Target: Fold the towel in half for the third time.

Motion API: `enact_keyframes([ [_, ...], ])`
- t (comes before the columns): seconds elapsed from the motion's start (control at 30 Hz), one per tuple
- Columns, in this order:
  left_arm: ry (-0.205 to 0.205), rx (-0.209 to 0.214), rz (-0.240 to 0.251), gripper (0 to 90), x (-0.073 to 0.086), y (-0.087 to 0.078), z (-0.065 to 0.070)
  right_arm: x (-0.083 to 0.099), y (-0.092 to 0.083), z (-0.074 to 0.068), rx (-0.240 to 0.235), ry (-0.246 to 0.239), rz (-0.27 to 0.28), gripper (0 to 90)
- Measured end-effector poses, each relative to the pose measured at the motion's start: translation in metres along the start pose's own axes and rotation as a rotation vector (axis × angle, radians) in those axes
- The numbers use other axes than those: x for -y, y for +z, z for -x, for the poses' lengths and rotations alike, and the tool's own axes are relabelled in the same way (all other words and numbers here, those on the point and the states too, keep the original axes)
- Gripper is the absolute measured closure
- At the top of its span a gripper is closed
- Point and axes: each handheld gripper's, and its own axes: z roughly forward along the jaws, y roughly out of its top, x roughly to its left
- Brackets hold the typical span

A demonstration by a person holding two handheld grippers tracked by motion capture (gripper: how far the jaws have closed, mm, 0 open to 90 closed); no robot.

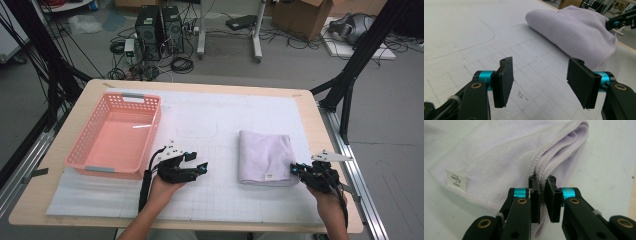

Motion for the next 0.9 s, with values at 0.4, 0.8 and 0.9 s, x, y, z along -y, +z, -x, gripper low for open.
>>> enact_keyframes([
  [0.4, -0.003, -0.004, 0.003, 38.4, 0.000, -0.001, -0.001, -0.014, 0.010, -0.018, -0.038, -0.050, 0.104, 66.4],
  [0.8, -0.006, -0.009, 0.007, 38.1, 0.000, -0.005, -0.003, -0.002, 0.018, -0.003, 0.069, -0.012, -0.064, 66.4],
  [0.9, -0.005, -0.011, 0.009, 38.1, 0.000, -0.005, -0.003, -0.011, 0.018, -0.003, 0.027, -0.014, 0.007, 60.9],
])
